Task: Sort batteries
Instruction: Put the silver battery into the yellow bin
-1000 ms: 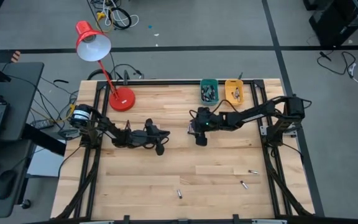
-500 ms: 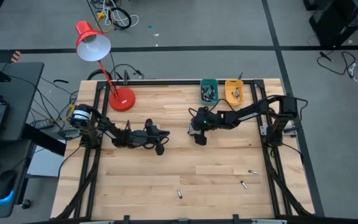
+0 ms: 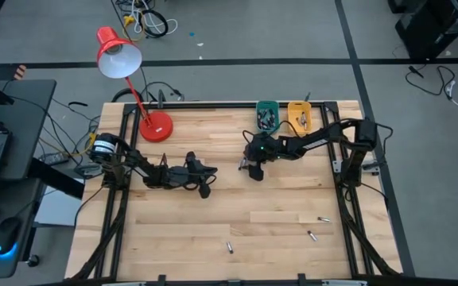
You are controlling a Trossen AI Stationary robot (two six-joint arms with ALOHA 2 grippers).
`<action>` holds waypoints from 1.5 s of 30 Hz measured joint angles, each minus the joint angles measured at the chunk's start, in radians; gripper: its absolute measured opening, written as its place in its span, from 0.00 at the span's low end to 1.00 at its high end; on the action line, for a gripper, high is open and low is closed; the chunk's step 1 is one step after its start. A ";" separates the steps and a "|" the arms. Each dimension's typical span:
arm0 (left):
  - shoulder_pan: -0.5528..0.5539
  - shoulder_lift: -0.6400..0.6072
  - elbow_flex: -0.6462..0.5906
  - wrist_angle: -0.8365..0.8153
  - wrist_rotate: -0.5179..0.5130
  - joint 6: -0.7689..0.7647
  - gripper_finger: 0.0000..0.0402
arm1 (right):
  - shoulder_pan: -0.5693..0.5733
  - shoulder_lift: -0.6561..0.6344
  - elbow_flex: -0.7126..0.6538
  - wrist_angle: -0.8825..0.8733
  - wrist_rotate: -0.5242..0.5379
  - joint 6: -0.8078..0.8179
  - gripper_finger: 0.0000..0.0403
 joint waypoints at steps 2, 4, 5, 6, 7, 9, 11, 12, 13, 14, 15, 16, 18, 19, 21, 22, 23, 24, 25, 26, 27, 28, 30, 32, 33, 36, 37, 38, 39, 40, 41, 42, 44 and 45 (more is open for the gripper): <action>0.000 0.000 0.000 0.000 0.000 0.000 0.09 | 0.010 0.006 0.000 -0.001 0.011 0.011 0.75; 0.000 0.000 0.000 0.000 0.000 0.000 0.09 | 0.022 0.007 0.002 -0.011 0.023 0.017 0.70; 0.000 0.000 0.000 0.000 0.000 0.000 0.09 | 0.030 0.007 0.002 -0.015 0.030 0.018 0.67; 0.000 0.000 0.000 0.000 0.000 0.000 0.09 | 0.038 0.007 0.002 -0.019 0.039 0.021 0.65; 0.000 0.000 0.000 0.000 0.000 0.000 0.09 | 0.046 0.007 0.002 -0.025 0.049 0.024 0.62; 0.000 0.000 0.000 0.000 0.000 0.000 0.09 | 0.057 0.007 0.002 -0.035 0.065 0.027 0.58; 0.000 0.000 0.000 0.000 0.000 0.000 0.09 | 0.066 0.007 0.003 -0.045 0.084 0.028 0.54; 0.000 0.000 0.000 0.000 0.000 0.000 0.09 | 0.068 0.007 0.003 -0.046 0.088 0.031 0.51; 0.000 0.000 0.000 0.000 0.000 0.000 0.09 | 0.068 0.007 0.003 -0.046 0.089 0.037 0.49; 0.000 0.000 0.000 0.000 0.000 0.000 0.09 | 0.068 0.007 0.003 -0.046 0.089 0.041 0.47; 0.000 0.000 0.000 0.000 0.000 0.000 0.09 | 0.069 0.007 0.003 -0.046 0.090 0.042 0.45; 0.000 0.000 0.000 0.000 0.000 0.000 0.09 | 0.069 0.003 0.002 -0.047 0.091 0.042 0.44; 0.000 0.000 0.000 0.000 0.000 0.000 0.09 | 0.069 -0.015 0.001 -0.064 0.091 0.039 0.43; 0.000 0.000 0.000 0.000 0.000 0.000 0.09 | 0.069 -0.035 -0.001 -0.080 0.091 0.035 0.43; 0.000 0.000 0.000 0.000 0.000 -0.003 0.09 | 0.070 -0.075 -0.005 -0.133 0.085 0.030 0.44; 0.000 0.000 0.000 0.000 0.000 -0.009 0.09 | 0.071 -0.100 -0.010 -0.165 0.074 0.030 0.45; 0.001 0.000 0.000 0.000 -0.001 -0.021 0.09 | 0.073 -0.122 -0.012 -0.194 0.060 0.030 0.46; 0.001 0.000 0.000 0.000 -0.003 -0.032 0.09 | 0.077 -0.144 -0.012 -0.212 0.054 0.027 0.46; 0.001 0.000 0.000 0.000 -0.003 -0.034 0.09 | 0.078 -0.168 -0.012 -0.231 0.055 0.015 0.47; 0.001 0.000 0.000 0.000 -0.003 -0.034 0.09 | 0.079 -0.194 -0.010 -0.261 0.065 0.000 0.47; 0.001 0.000 0.000 0.000 -0.003 -0.030 0.09 | 0.079 -0.219 -0.009 -0.292 0.090 -0.016 0.47; 0.001 0.000 0.000 0.000 -0.004 -0.029 0.09 | 0.073 -0.239 -0.008 -0.326 0.125 -0.027 0.47; 0.001 0.000 0.000 -0.001 -0.004 -0.029 0.09 | 0.053 -0.278 -0.009 -0.405 0.200 -0.045 0.47; 0.001 0.000 0.000 -0.006 -0.004 -0.029 0.09 | 0.029 -0.323 -0.008 -0.464 0.271 -0.041 0.47; 0.001 0.000 0.000 -0.007 -0.004 -0.034 0.09 | 0.018 -0.344 -0.008 -0.496 0.307 -0.033 0.47; 0.000 0.000 0.000 -0.009 -0.004 -0.064 0.09 | -0.013 -0.404 -0.008 -0.606 0.407 -0.012 0.47; -0.001 0.000 0.000 -0.010 -0.001 -0.075 0.09 | -0.025 -0.424 -0.008 -0.630 0.434 -0.010 0.47; -0.002 0.000 0.000 -0.013 0.005 -0.082 0.09 | -0.037 -0.447 -0.008 -0.645 0.463 -0.010 0.47; -0.002 0.000 0.000 -0.016 0.010 -0.093 0.09 | -0.052 -0.466 -0.007 -0.658 0.489 -0.007 0.47; -0.003 0.000 0.000 -0.022 0.013 -0.119 0.09 | -0.069 -0.485 -0.007 -0.667 0.516 -0.001 0.47; -0.003 0.000 0.000 -0.027 0.016 -0.150 0.09 | -0.086 -0.501 -0.007 -0.672 0.551 0.013 0.47; -0.003 0.000 0.000 -0.033 0.017 -0.179 0.09 | -0.105 -0.517 -0.007 -0.674 0.592 0.034 0.47; -0.003 0.000 0.000 -0.036 0.031 -0.217 0.09 | -0.148 -0.542 -0.006 -0.687 0.672 0.081 0.47; -0.003 0.000 0.000 -0.040 0.046 -0.228 0.09 | -0.172 -0.550 -0.006 -0.691 0.696 0.105 0.47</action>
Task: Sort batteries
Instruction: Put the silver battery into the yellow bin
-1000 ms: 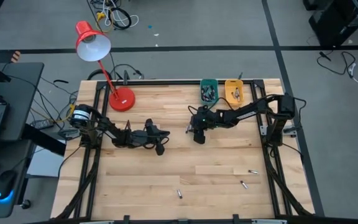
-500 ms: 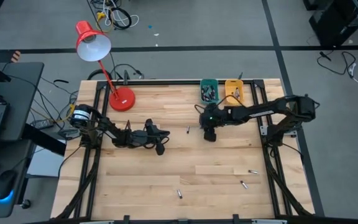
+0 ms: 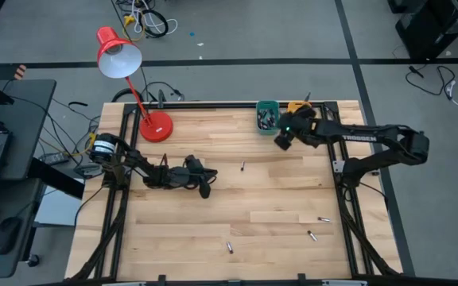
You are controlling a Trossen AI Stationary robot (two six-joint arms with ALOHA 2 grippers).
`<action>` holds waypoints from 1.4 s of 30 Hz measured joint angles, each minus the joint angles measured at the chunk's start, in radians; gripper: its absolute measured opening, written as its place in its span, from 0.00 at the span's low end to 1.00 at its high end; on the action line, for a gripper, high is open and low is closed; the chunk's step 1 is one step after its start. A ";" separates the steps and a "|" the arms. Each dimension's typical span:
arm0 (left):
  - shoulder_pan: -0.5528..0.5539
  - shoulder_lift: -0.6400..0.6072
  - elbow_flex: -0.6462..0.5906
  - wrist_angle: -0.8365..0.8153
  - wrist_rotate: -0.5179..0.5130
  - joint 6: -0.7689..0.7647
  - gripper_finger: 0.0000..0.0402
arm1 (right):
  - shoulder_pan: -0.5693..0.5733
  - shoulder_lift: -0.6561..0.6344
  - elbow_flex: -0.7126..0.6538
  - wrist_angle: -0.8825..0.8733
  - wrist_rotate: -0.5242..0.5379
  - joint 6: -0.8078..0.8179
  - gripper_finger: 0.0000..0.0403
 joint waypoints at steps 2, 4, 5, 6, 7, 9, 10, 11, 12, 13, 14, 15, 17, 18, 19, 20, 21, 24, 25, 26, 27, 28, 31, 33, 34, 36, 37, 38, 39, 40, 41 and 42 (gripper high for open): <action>-0.004 0.000 0.000 -0.015 0.029 -0.014 0.09 | -0.052 -0.006 -0.005 0.010 0.007 0.028 0.47; -0.012 0.000 0.000 -0.029 0.042 -0.019 0.09 | -0.105 -0.003 -0.015 0.015 0.008 0.046 0.47; -0.018 0.000 0.000 -0.034 0.042 -0.024 0.09 | -0.131 0.005 -0.019 0.016 0.007 0.050 0.47; -0.023 0.000 0.000 -0.038 0.042 -0.031 0.09 | -0.156 0.013 -0.024 0.019 0.007 0.058 0.47; -0.026 0.000 0.000 -0.040 0.042 -0.035 0.09 | -0.179 0.022 -0.031 0.020 0.007 0.069 0.47; -0.035 0.000 0.000 -0.039 0.042 -0.037 0.09 | -0.224 0.039 -0.049 0.044 0.007 0.080 0.47; -0.038 0.000 0.000 -0.039 0.042 -0.037 0.09 | -0.242 0.047 -0.059 0.067 0.007 0.085 0.48; -0.040 0.000 0.000 -0.039 0.042 -0.037 0.09 | -0.259 0.054 -0.067 0.086 0.003 0.097 0.49; -0.042 0.000 0.000 -0.040 0.042 -0.038 0.09 | -0.277 0.062 -0.073 0.105 -0.011 0.106 0.50; -0.045 0.000 0.000 -0.040 0.042 -0.040 0.09 | -0.293 0.070 -0.074 0.117 -0.032 0.108 0.52; -0.047 0.000 0.000 -0.041 0.043 -0.041 0.09 | -0.308 0.077 -0.074 0.125 -0.053 0.101 0.54; -0.049 0.000 0.000 -0.043 0.050 -0.040 0.09 | -0.322 0.083 -0.075 0.134 -0.070 0.093 0.56; -0.050 0.000 0.000 -0.043 0.067 -0.040 0.09 | -0.341 0.090 -0.075 0.149 -0.087 0.077 0.61; -0.050 0.000 0.000 -0.043 0.075 -0.040 0.09 | -0.347 0.090 -0.075 0.153 -0.087 0.072 0.63; -0.050 0.000 0.000 -0.044 0.079 -0.040 0.09 | -0.351 0.089 -0.075 0.155 -0.088 0.071 0.66; -0.050 0.000 0.000 -0.046 0.084 -0.040 0.09 | -0.354 0.086 -0.075 0.155 -0.090 0.071 0.68; -0.050 0.000 0.000 -0.050 0.085 -0.040 0.09 | -0.355 0.081 -0.075 0.154 -0.096 0.071 0.70; -0.050 0.000 0.000 -0.068 0.085 -0.036 0.09 | -0.344 0.057 -0.075 0.156 -0.194 0.115 0.75; -0.050 0.000 0.000 -0.078 0.085 -0.036 0.09 | -0.335 0.052 -0.075 0.166 -0.269 0.148 0.76; -0.050 0.000 0.000 -0.093 0.085 -0.035 0.09 | -0.325 0.048 -0.075 0.183 -0.356 0.175 0.77; -0.050 0.000 0.000 -0.107 0.085 -0.033 0.09 | -0.308 0.046 -0.075 0.204 -0.437 0.188 0.78; -0.050 0.000 0.000 -0.121 0.085 -0.031 0.09 | -0.288 0.045 -0.075 0.227 -0.508 0.192 0.79; -0.050 0.000 0.000 -0.140 0.080 -0.028 0.09 | -0.190 0.045 -0.081 0.299 -0.641 0.165 0.79; -0.050 0.000 0.001 -0.141 0.078 -0.023 0.09 | -0.101 0.045 -0.101 0.375 -0.666 0.130 0.79; -0.050 0.000 0.000 -0.141 0.078 -0.009 0.09 | -0.056 0.045 -0.115 0.415 -0.667 0.114 0.79; -0.049 0.000 0.000 -0.143 0.076 0.015 0.09 | 0.028 0.045 -0.144 0.497 -0.663 0.074 0.80; -0.049 0.000 0.000 -0.143 0.076 0.025 0.09 | 0.069 0.046 -0.157 0.534 -0.648 0.052 0.80; -0.049 0.000 0.000 -0.143 0.076 0.042 0.09 | 0.104 0.048 -0.173 0.570 -0.629 0.026 0.80; -0.049 0.000 0.000 -0.144 0.078 0.057 0.09 | 0.136 0.051 -0.190 0.599 -0.606 0.003 0.80; -0.049 0.000 0.000 -0.144 0.085 0.075 0.09 | 0.167 0.056 -0.208 0.628 -0.583 -0.008 0.80; -0.049 0.000 0.000 -0.144 0.097 0.093 0.09 | 0.192 0.064 -0.223 0.654 -0.566 -0.011 0.80; -0.049 0.000 0.000 -0.144 0.106 0.110 0.09 | 0.213 0.074 -0.235 0.683 -0.553 -0.005 0.80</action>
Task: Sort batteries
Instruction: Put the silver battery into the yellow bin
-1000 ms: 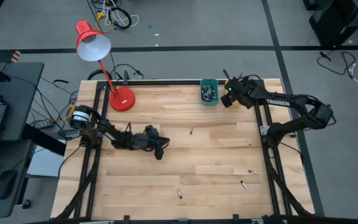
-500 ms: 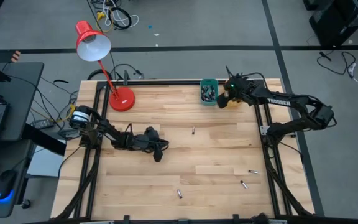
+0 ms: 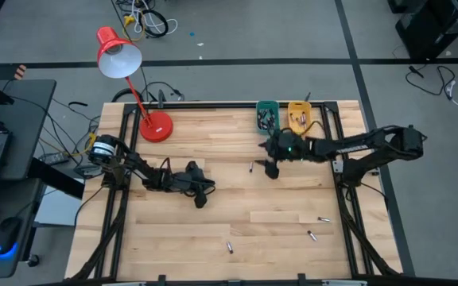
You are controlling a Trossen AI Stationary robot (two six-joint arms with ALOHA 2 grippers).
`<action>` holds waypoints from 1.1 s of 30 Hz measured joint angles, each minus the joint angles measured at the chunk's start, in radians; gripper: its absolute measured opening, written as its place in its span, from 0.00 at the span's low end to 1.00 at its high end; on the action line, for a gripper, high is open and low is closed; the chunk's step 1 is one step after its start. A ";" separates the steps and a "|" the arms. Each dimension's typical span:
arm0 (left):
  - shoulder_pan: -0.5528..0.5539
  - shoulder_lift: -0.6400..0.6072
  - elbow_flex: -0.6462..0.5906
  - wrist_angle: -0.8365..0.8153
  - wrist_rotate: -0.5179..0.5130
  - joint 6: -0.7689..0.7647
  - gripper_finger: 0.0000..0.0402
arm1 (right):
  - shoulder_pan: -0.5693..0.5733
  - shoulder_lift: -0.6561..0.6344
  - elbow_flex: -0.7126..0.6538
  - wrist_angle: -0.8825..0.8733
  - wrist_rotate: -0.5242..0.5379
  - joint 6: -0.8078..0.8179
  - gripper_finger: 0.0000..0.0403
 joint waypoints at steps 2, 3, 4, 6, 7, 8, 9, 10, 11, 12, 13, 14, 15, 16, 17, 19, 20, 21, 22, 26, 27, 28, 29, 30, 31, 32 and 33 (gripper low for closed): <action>0.000 0.000 0.000 0.000 0.018 0.036 0.09 | 0.031 0.026 -0.013 0.048 0.014 0.029 0.80; 0.000 0.000 0.000 0.000 0.018 0.050 0.09 | 0.042 0.042 -0.017 0.063 0.015 0.035 0.80; 0.000 0.000 0.000 0.000 0.019 0.070 0.09 | 0.053 0.061 -0.019 0.068 0.017 0.036 0.80; 0.000 0.000 0.000 0.002 0.019 0.100 0.09 | 0.068 0.106 -0.020 0.086 0.020 0.036 0.80; 0.000 0.000 0.000 0.003 0.019 0.119 0.09 | 0.072 0.129 -0.020 0.104 0.020 0.035 0.80; 0.000 0.000 0.000 0.003 0.019 0.126 0.09 | 0.076 0.154 -0.020 0.125 0.020 0.035 0.80; 0.000 0.000 0.000 0.003 0.019 0.133 0.09 | 0.078 0.180 -0.020 0.140 0.019 0.029 0.80; 0.000 0.000 0.000 0.004 0.019 0.139 0.09 | 0.078 0.205 -0.020 0.147 0.019 0.019 0.80; 0.000 0.000 0.000 0.004 0.019 0.139 0.09 | 0.078 0.230 -0.020 0.147 0.020 0.013 0.80; -0.001 0.000 0.000 0.004 0.019 0.139 0.09 | 0.078 0.252 -0.020 0.151 0.020 0.013 0.81; -0.001 0.000 0.000 0.004 0.020 0.139 0.09 | 0.078 0.272 -0.020 0.156 0.020 0.013 0.82; -0.001 0.000 0.000 0.004 0.026 0.139 0.09 | 0.078 0.289 -0.020 0.158 0.020 0.018 0.84; -0.001 0.000 0.000 0.004 0.033 0.138 0.09 | 0.078 0.304 -0.019 0.168 0.021 0.021 0.86; -0.001 0.000 0.000 0.004 0.041 0.132 0.09 | 0.078 0.316 -0.018 0.175 0.021 0.024 0.87; -0.001 0.000 0.000 0.004 0.041 0.122 0.09 | 0.078 0.329 -0.017 0.177 0.020 0.024 0.89; -0.001 0.000 0.000 0.004 0.043 0.118 0.09 | 0.079 0.347 -0.015 0.184 0.020 0.021 0.92; -0.001 0.000 0.000 0.004 0.043 0.119 0.09 | 0.079 0.352 -0.015 0.183 0.020 0.020 0.93; -0.001 0.000 0.000 0.004 0.043 0.119 0.09 | 0.079 0.355 -0.014 0.177 0.019 0.019 0.94; -0.001 0.000 0.000 0.004 0.042 0.119 0.09 | 0.079 0.356 -0.014 0.171 0.019 0.019 0.94; -0.001 0.000 0.000 0.004 0.042 0.117 0.09 | 0.086 0.341 -0.008 0.110 0.019 0.035 0.88; -0.001 0.000 0.000 0.004 0.042 0.114 0.09 | 0.091 0.336 -0.008 0.096 0.020 0.038 0.86; -0.002 0.000 0.000 0.003 0.044 0.109 0.09 | 0.095 0.332 -0.008 0.088 0.023 0.040 0.84; -0.002 0.000 0.000 0.003 0.046 0.101 0.09 | 0.099 0.331 -0.011 0.090 0.026 0.043 0.82; -0.002 0.000 0.000 0.003 0.048 0.095 0.09 | 0.104 0.331 -0.012 0.090 0.029 0.047 0.81; -0.002 0.000 0.000 0.003 0.048 0.093 0.09 | 0.108 0.331 -0.013 0.089 0.029 0.050 0.79; -0.002 0.000 0.000 0.003 0.049 0.093 0.09 | 0.111 0.331 -0.014 0.090 0.028 0.055 0.78; -0.002 0.000 0.000 0.003 0.049 0.093 0.09 | 0.115 0.331 -0.014 0.089 0.029 0.062 0.77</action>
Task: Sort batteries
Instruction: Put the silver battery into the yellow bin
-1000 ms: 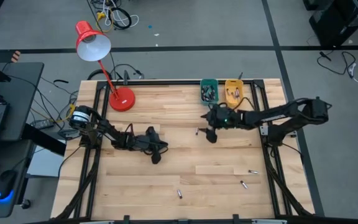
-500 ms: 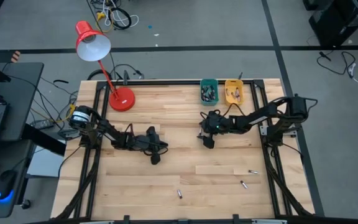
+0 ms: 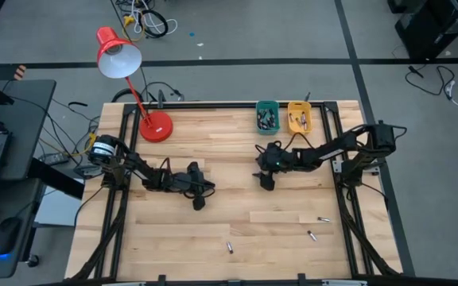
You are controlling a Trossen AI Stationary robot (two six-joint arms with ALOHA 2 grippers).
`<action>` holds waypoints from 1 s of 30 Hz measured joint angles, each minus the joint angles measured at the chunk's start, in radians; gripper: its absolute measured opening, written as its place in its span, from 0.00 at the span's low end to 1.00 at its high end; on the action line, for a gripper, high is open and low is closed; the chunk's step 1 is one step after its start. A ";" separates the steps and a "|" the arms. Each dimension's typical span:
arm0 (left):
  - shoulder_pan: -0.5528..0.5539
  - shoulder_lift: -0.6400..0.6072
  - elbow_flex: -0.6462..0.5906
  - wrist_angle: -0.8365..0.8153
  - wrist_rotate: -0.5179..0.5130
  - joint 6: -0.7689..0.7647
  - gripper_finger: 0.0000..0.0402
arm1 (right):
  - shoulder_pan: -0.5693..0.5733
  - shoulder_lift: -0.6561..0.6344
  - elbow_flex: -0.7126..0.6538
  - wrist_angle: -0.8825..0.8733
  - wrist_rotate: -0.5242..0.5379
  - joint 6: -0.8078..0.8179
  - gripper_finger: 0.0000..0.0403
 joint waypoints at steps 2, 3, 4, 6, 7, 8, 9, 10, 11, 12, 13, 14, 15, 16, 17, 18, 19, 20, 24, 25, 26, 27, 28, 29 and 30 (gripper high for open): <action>0.000 0.000 0.000 0.000 0.000 0.000 0.09 | 0.010 0.000 0.000 -0.001 0.003 0.018 0.77; 0.000 0.000 0.000 0.000 0.000 -0.001 0.09 | 0.015 0.000 0.000 -0.001 0.007 0.029 0.77; 0.000 0.000 0.000 -0.001 0.001 -0.004 0.09 | 0.023 0.000 0.000 -0.003 0.016 0.040 0.77; 0.000 0.000 0.000 -0.002 0.001 -0.006 0.09 | 0.038 0.000 0.000 -0.007 0.041 0.054 0.80; 0.000 0.000 0.000 -0.002 0.001 -0.006 0.09 | 0.045 -0.001 0.000 -0.009 0.058 0.062 0.81; 0.000 0.000 0.000 -0.002 0.001 -0.004 0.09 | 0.049 -0.007 0.000 -0.021 0.076 0.068 0.83; 0.000 0.000 0.000 -0.002 0.001 -0.001 0.09 | 0.051 -0.016 0.000 -0.033 0.084 0.063 0.84; 0.000 0.000 0.000 -0.002 0.001 0.004 0.09 | 0.051 -0.035 0.000 -0.066 0.083 0.052 0.86; 0.000 0.000 0.000 -0.002 0.001 0.014 0.09 | 0.051 -0.062 0.004 -0.134 0.082 0.043 0.87; 0.001 0.000 0.000 -0.001 0.001 0.022 0.09 | 0.050 -0.095 0.008 -0.194 0.076 0.035 0.88; 0.002 0.000 0.000 -0.001 0.000 0.023 0.09 | 0.048 -0.134 0.013 -0.247 0.067 0.028 0.89; 0.002 0.000 0.000 -0.001 0.000 0.023 0.09 | 0.047 -0.176 0.022 -0.310 0.061 0.019 0.90; 0.002 0.000 0.000 -0.001 0.000 0.023 0.09 | 0.047 -0.225 0.033 -0.395 0.060 0.012 0.91; 0.002 0.000 0.000 0.000 0.000 0.020 0.09 | 0.047 -0.277 0.044 -0.504 0.060 0.006 0.91; 0.002 0.000 0.000 0.001 0.000 0.018 0.09 | 0.043 -0.328 0.063 -0.586 0.065 0.003 0.92; 0.002 0.000 0.000 0.001 0.000 0.018 0.09 | 0.036 -0.372 0.082 -0.641 0.068 0.003 0.92; 0.002 0.000 0.000 0.001 -0.001 0.017 0.09 | 0.027 -0.412 0.089 -0.693 0.071 0.003 0.92; 0.002 0.000 0.000 0.001 -0.001 0.017 0.09 | 0.015 -0.447 0.086 -0.747 0.072 0.004 0.93; 0.002 0.000 0.006 0.004 -0.034 0.035 0.09 | -0.016 -0.502 0.030 -0.736 0.006 0.034 0.93; 0.002 0.000 0.008 0.005 -0.052 0.050 0.09 | -0.018 -0.502 0.012 -0.716 -0.017 0.043 0.93; 0.002 0.000 0.012 0.006 -0.069 0.057 0.09 | -0.016 -0.491 -0.011 -0.696 -0.025 0.051 0.93; 0.002 0.000 0.017 0.005 -0.077 0.064 0.09 | -0.010 -0.477 -0.036 -0.678 -0.025 0.061 0.93; 0.003 0.000 0.022 0.005 -0.079 0.075 0.09 | -0.004 -0.467 -0.060 -0.663 -0.025 0.068 0.93; 0.003 0.000 0.027 0.006 -0.080 0.079 0.09 | 0.002 -0.456 -0.074 -0.630 -0.024 0.070 0.93; 0.003 0.000 0.031 0.006 -0.080 0.080 0.09 | 0.008 -0.445 -0.084 -0.587 -0.018 0.072 0.93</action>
